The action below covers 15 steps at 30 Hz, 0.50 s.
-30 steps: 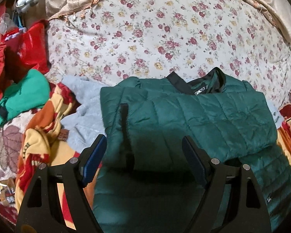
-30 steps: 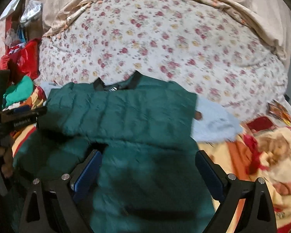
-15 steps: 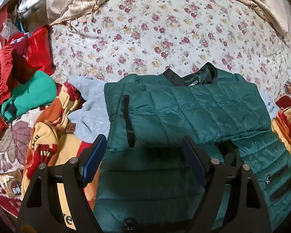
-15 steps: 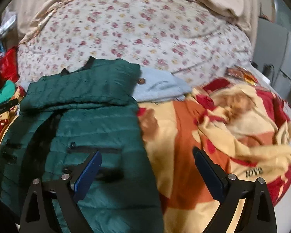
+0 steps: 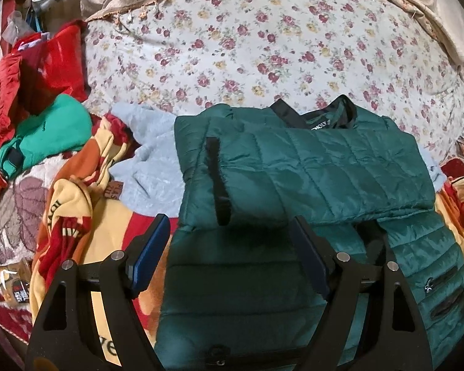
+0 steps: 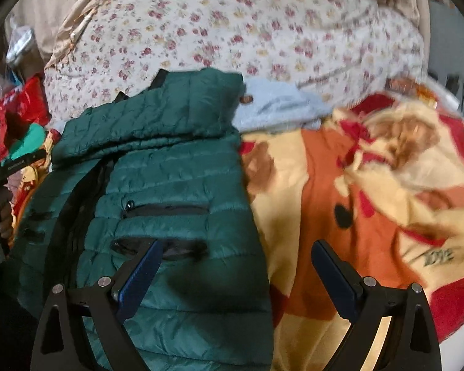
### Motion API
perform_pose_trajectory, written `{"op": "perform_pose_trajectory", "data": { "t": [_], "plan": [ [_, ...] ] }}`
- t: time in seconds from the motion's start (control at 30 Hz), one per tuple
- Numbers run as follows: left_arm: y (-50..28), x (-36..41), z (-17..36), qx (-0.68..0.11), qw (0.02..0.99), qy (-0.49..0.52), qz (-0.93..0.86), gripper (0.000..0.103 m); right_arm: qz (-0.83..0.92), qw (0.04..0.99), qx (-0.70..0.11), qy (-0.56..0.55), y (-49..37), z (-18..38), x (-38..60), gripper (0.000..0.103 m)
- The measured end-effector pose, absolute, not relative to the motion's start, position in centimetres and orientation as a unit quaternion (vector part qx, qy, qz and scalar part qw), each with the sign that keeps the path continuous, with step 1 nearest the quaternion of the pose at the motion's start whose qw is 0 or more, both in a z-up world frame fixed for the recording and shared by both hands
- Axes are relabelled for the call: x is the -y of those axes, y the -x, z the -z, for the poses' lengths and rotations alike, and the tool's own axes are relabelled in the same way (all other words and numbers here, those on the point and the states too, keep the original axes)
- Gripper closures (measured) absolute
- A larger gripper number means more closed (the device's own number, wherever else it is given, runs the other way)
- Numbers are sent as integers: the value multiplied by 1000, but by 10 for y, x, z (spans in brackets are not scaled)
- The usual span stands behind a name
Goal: Fold large clothes
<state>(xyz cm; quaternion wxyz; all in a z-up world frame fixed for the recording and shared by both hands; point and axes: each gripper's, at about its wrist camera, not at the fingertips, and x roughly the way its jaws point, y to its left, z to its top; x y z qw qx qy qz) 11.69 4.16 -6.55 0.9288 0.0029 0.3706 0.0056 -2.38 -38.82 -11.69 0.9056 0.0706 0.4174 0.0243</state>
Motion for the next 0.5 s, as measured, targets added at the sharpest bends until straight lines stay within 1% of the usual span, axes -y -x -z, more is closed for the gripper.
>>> {"op": "perform_pose_trajectory", "data": {
  "t": [0.1, 0.13, 0.17, 0.2, 0.33, 0.43, 0.47, 0.5],
  "plan": [
    [-115, -45, 68, -373, 928, -15, -9, 23, -53, 881, -456, -111, 17, 144, 402, 8],
    [-114, -46, 69, -373, 928, -19, -11, 23, -70, 869, -472, -127, 15, 151, 404, 9],
    [-112, -49, 69, -373, 927, -25, -14, 23, -97, 857, -484, -149, 16, 158, 404, 14],
    [-109, -53, 70, -372, 927, -30, -18, 23, -115, 851, -486, -160, 18, 160, 403, 15],
    [-93, -74, 68, -364, 929, -45, -38, 23, -200, 852, -465, -132, 39, 151, 385, 15],
    [-73, -92, 69, -370, 927, -41, -45, 23, -222, 838, -480, -134, 41, 160, 386, 15],
    [-67, -98, 70, -376, 925, -39, -47, 23, -214, 834, -489, -138, 39, 165, 390, 16],
    [-60, -104, 72, -386, 921, -35, -46, 23, -200, 826, -505, -153, 34, 173, 394, 23]
  ]
}}
